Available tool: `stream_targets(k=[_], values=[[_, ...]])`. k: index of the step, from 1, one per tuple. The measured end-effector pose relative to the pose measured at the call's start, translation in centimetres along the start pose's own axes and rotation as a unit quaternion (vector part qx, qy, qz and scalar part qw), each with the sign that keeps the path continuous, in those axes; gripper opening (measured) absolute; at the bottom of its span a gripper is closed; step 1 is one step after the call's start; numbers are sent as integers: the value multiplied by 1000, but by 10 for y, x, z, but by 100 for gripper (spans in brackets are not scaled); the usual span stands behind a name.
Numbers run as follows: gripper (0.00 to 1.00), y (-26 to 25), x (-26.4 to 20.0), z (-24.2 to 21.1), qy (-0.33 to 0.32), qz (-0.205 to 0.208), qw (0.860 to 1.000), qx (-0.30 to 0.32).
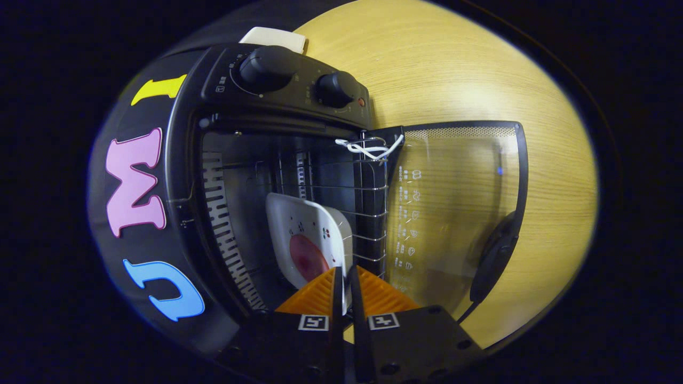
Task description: Open the toaster oven, put the food inside, and close the toaster oven door.
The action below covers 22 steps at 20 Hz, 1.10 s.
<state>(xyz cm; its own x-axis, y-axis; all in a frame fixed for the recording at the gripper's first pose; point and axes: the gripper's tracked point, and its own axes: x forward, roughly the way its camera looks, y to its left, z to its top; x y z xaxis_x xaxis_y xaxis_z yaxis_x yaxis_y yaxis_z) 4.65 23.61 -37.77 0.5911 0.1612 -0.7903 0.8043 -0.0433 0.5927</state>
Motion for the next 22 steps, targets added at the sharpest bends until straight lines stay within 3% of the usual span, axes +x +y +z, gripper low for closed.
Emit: stream_targets(k=[1, 2, 3, 5, 9, 14, 18, 20, 22], values=[[30, 3, -3, -1, 2, 9, 1000, -1], [41, 6, -7, -1, 7, 14, 1000, -5], [63, 8, -10, -2, 13, 19, 1000, -12], [80, 4, -20, 0, 21, 13, 999, -26], [97, 4, -37, 4, 39, 16, 996, -80], [98, 10, -79, 14, 47, 29, 981, -185], [99, -3, -101, 12, 69, 31, 956, -284], [98, -13, -109, 18, 64, 30, 938, -340], [99, -17, -120, 27, 41, 44, 909, -413]])
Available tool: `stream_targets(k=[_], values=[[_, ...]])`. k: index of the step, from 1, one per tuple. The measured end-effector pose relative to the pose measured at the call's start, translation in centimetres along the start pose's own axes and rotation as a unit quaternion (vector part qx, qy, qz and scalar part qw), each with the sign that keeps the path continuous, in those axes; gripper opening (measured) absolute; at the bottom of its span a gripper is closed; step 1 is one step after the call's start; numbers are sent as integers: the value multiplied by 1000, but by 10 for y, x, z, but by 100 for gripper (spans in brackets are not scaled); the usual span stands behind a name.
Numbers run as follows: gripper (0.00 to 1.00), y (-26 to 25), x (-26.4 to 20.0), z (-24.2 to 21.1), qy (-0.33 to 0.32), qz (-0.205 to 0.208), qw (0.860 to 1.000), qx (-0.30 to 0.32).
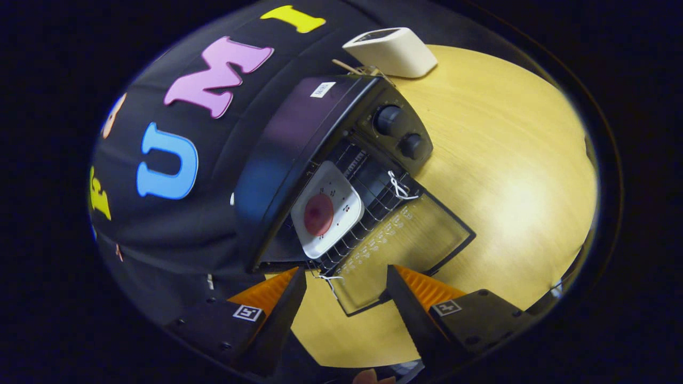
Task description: Open the toaster oven, put the food inside, and close the toaster oven door.
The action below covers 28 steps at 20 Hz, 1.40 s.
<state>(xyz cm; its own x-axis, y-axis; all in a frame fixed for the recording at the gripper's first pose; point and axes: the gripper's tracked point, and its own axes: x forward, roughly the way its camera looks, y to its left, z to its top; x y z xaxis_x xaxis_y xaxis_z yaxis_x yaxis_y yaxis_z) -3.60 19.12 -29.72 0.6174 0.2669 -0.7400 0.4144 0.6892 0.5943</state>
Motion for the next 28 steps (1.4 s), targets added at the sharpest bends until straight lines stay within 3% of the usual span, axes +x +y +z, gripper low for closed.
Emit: stream_targets(k=[5, 10, 19, 23, 28], values=[[99, -7, -20, -7, -20, 5, 979, -202], [99, -30, -27, -41, 16, -8, 954, -300], [99, -77, 15, -110, 107, -61, 934, -334], [99, -92, 37, -117, 116, -88, 926, -348], [99, -99, 59, -110, 102, -129, 930, -329]])
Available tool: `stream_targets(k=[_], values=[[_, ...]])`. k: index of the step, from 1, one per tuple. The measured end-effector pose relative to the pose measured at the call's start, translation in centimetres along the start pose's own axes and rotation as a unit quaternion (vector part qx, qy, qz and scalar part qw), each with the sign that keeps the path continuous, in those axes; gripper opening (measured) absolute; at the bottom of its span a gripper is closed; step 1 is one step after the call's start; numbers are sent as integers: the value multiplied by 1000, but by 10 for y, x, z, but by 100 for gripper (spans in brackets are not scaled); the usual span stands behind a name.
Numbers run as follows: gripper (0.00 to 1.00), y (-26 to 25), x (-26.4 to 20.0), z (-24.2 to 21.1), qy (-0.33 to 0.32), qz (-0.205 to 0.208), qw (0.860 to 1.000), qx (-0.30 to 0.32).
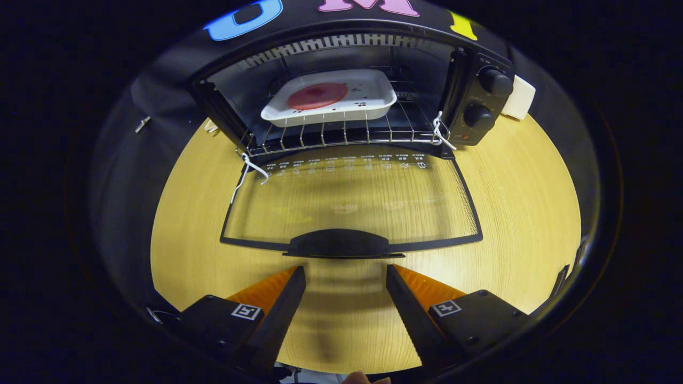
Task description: Open the toaster oven, put the food inside, and close the toaster oven door.
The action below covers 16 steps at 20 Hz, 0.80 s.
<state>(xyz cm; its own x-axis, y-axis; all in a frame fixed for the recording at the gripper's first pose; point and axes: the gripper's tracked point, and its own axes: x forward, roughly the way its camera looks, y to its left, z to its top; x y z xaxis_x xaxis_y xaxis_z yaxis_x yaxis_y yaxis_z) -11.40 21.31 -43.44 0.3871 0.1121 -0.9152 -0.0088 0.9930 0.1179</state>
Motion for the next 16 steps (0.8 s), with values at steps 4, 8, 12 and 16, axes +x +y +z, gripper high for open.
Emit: stream_targets(k=[4, 8, 12, 16], values=[[100, -3, 12, 1, 5, -26, 1000, -2], [98, -2, 10, 3, -7, -31, 999, -12], [98, -1, 0, 5, -22, -19, 1000, -10], [98, 1, -22, 12, -55, 4, 998, -11]])
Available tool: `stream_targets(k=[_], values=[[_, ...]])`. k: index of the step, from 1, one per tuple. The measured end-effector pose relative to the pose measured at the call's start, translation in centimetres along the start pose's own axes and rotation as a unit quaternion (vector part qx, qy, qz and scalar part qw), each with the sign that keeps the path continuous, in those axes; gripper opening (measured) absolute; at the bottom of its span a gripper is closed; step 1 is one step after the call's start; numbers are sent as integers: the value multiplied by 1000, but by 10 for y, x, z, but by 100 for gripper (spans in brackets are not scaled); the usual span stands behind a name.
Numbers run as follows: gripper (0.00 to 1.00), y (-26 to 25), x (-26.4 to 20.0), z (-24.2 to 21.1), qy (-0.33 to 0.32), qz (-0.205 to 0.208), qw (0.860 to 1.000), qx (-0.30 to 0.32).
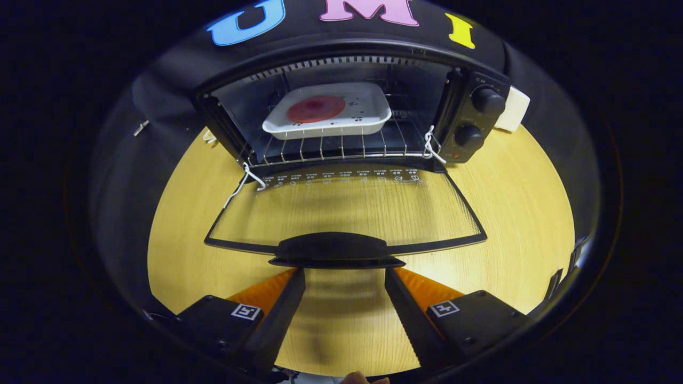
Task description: Open the toaster oven, put the food inside, and close the toaster oven door.
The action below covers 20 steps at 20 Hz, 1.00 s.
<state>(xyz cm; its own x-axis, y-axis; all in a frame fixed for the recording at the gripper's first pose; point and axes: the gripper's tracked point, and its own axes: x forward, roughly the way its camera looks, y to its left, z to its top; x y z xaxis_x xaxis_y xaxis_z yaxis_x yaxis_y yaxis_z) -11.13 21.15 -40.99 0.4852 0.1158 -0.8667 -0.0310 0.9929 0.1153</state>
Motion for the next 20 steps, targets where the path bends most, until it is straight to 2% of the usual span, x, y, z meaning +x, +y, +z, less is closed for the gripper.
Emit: stream_targets(k=[6, 14, 16, 20], values=[[99, 5, -32, 28, -55, 23, 998, 4], [99, 14, -81, 106, -163, 43, 986, -7], [99, 11, -89, 125, -185, 43, 982, -12], [99, 0, -98, 134, -202, 39, 978, -17]])
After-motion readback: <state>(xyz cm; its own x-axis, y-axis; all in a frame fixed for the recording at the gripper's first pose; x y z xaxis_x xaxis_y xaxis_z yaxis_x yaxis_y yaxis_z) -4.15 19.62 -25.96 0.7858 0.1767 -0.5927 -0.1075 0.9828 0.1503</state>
